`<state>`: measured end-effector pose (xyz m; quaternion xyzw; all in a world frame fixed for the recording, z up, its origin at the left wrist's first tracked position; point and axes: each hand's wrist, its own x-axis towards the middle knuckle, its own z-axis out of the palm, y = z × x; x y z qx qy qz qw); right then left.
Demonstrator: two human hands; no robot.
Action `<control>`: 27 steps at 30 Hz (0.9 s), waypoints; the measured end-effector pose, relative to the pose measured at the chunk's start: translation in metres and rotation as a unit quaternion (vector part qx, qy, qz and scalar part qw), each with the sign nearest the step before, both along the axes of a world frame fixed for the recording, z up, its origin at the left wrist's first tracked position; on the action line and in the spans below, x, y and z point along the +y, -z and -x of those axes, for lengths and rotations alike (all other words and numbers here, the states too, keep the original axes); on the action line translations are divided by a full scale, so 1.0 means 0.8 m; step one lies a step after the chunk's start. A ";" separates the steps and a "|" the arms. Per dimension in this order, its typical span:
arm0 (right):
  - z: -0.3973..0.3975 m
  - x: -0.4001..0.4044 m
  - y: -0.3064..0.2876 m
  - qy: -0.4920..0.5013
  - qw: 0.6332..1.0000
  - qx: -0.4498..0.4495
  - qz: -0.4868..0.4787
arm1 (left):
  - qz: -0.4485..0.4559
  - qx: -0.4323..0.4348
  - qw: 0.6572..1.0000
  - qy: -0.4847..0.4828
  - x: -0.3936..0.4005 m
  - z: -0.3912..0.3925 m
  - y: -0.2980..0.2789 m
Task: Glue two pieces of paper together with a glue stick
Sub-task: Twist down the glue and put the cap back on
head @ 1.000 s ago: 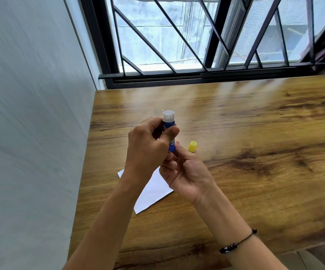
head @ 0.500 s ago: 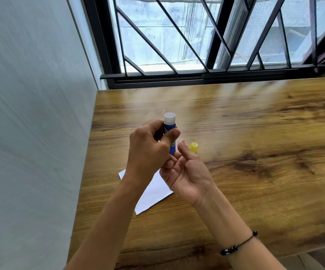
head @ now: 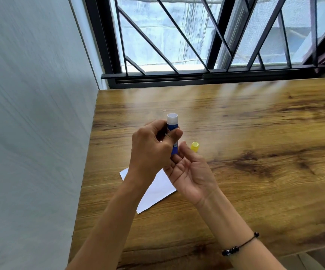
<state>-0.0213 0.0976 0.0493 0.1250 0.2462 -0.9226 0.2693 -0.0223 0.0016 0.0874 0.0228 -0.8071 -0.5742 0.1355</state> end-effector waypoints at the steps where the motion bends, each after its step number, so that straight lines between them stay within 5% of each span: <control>1: 0.000 0.000 -0.001 -0.006 1.000 -0.010 -0.003 | 0.000 0.001 1.000 0.002 0.000 0.000 0.000; 27: -0.001 0.003 0.003 0.028 0.999 0.006 -0.031 | 0.005 -0.004 1.000 0.002 0.000 0.000 0.004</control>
